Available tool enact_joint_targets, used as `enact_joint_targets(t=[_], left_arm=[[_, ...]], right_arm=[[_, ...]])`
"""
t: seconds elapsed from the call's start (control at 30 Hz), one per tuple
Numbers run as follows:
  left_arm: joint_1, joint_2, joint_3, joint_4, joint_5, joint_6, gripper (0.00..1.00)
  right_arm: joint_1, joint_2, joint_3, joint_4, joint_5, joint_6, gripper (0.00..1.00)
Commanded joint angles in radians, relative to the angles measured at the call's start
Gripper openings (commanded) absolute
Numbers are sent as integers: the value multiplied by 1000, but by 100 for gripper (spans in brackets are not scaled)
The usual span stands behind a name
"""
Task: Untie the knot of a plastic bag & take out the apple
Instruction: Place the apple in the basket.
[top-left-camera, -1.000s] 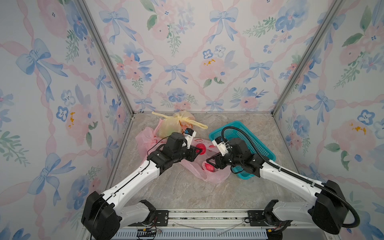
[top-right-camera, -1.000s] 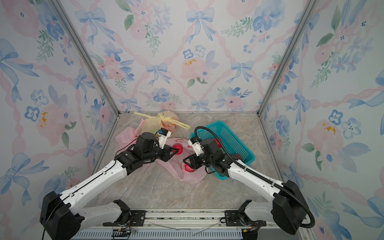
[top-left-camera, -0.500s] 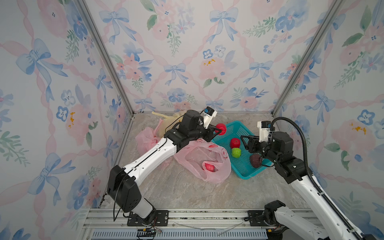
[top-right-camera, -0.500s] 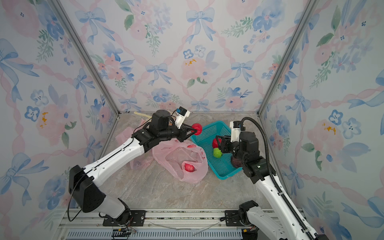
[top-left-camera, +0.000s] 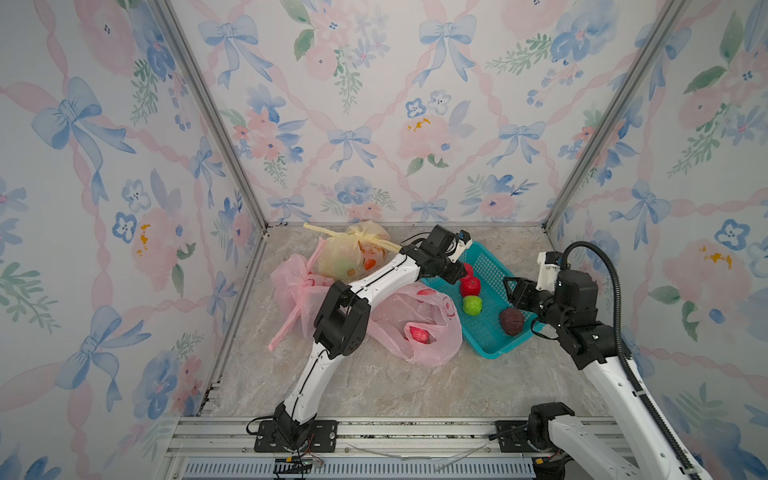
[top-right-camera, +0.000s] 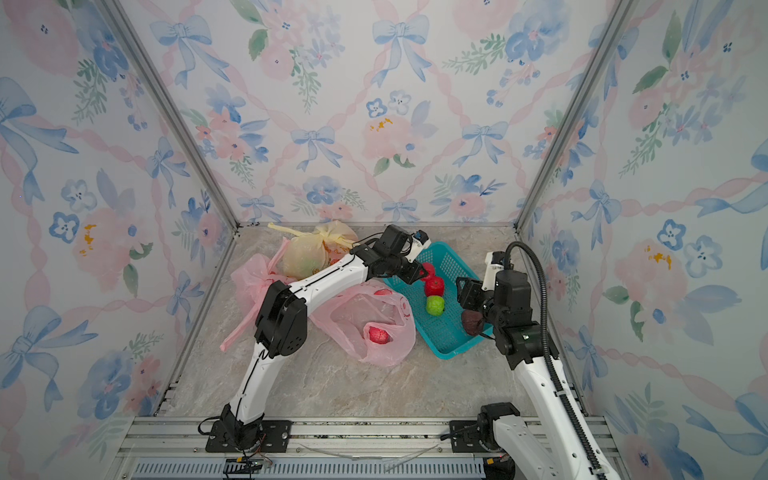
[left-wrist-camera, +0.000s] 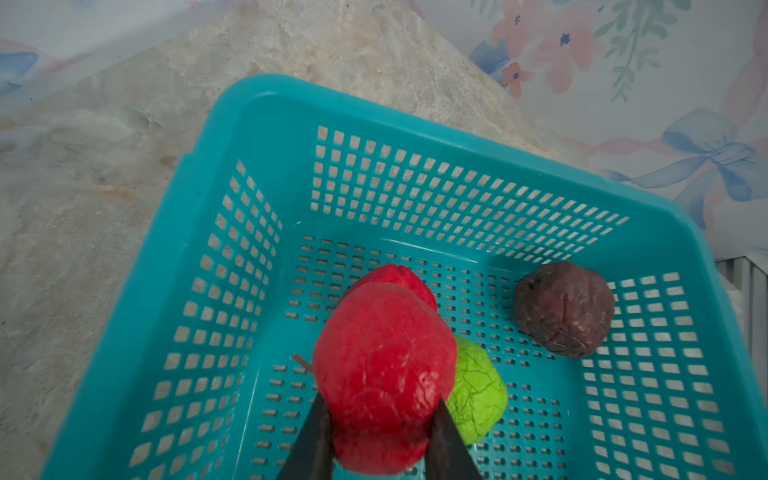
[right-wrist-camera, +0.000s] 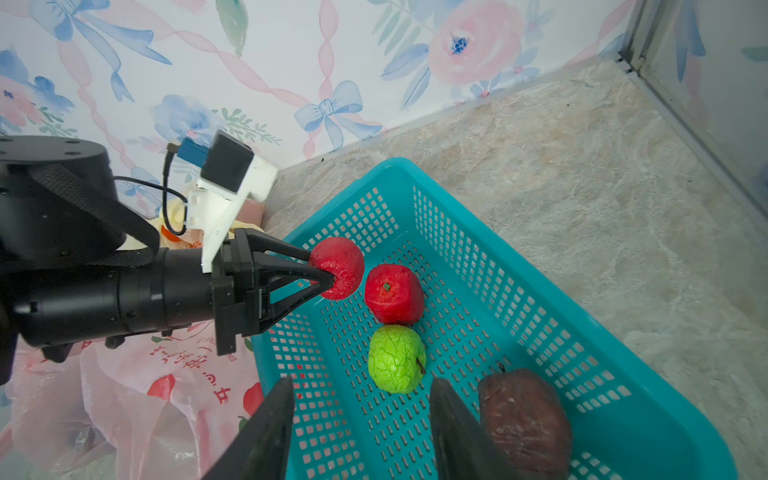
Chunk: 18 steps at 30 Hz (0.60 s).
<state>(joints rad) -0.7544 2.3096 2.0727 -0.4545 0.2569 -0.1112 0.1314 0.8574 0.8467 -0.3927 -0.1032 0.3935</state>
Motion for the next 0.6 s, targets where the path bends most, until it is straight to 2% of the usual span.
enact_joint_targets(t=[0.0,0.13,0.4,0.47,0.57], left_arm=[[-12,54,83,-98,-87,39,22],[-18,97,109,-127,-126,45,25],[-18,79,130,-124,-181,19,39],[-17,75,151,-123,-189,10,50],[-9,86,185,-124,-154,2,52]], right_arm=[[-12,18,-22,21,-36,14,54],[-13,47,-28,40,-68,19,54],[21,86,-28,71,-198,-18,61],[54,92,-13,59,-193,-39,61],[96,105,13,27,-164,-69,62]])
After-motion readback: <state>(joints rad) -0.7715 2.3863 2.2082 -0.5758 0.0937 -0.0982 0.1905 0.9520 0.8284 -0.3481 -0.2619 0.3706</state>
